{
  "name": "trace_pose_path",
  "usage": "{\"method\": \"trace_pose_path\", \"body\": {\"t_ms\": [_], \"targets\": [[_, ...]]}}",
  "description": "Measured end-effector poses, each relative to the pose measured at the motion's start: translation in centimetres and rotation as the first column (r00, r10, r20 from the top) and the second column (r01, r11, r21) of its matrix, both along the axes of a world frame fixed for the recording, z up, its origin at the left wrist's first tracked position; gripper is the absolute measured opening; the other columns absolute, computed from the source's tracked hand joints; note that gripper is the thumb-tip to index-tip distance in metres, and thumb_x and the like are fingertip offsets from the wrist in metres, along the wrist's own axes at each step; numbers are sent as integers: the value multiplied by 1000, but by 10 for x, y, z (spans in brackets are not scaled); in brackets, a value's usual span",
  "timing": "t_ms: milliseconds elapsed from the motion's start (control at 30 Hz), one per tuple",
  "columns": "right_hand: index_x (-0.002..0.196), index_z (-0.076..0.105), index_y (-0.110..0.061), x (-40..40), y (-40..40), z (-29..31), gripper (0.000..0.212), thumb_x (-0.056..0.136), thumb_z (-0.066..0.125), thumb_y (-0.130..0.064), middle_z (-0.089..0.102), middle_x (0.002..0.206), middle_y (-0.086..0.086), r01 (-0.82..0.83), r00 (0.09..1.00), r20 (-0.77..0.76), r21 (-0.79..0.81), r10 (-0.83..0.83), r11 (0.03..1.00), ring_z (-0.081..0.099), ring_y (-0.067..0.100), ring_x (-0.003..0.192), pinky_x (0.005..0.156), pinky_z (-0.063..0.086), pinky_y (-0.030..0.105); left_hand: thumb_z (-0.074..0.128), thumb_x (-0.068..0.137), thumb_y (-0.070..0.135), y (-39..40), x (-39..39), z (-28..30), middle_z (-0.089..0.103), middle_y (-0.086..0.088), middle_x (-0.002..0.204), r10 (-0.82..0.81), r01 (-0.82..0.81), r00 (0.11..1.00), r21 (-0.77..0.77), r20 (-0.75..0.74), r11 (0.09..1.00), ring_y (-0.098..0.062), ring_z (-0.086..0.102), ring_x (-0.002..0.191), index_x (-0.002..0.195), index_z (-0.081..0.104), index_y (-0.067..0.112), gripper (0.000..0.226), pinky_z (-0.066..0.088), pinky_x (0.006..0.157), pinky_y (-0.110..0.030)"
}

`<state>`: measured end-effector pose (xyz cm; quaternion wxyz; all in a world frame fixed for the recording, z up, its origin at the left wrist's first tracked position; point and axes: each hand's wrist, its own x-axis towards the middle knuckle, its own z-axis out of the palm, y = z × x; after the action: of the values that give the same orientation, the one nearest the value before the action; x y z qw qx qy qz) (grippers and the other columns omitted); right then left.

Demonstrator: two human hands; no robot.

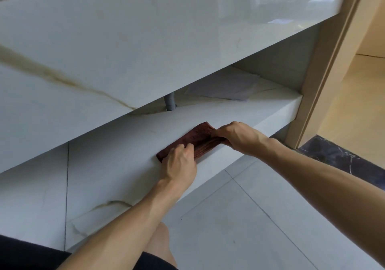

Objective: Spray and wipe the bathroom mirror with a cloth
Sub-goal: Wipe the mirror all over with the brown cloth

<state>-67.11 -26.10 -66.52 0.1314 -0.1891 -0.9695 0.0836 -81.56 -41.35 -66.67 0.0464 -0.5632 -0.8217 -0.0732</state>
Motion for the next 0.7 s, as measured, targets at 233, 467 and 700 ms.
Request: {"method": "trace_pose_path", "body": {"t_ms": [233,467,700], "targets": [[124,70,-11,102,19,1,29,95,66,-10,78,105,8,220,968,-109,-67,-226,973,73,30,93,79,57,46,43,92,1,53,82,6,62,-9,108,-205,205,979,5,-16,979,-32,63,101,105,53,12,19,35,67,-35],[92,70,-7,191,28,26,7,91,63,-6,68,76,12,509,837,-188,-76,-514,857,62,33,67,61,52,46,44,94,3,110,148,49,63,-9,96,-417,416,909,93,-4,905,-31,62,85,105,57,13,20,46,69,-37],[89,67,-14,267,22,79,13,97,58,-18,64,77,8,737,645,-198,-95,-738,670,61,32,71,66,54,43,45,88,0,153,212,107,64,-8,88,-540,527,837,135,92,839,-35,62,87,97,66,20,30,40,68,-36]]}}
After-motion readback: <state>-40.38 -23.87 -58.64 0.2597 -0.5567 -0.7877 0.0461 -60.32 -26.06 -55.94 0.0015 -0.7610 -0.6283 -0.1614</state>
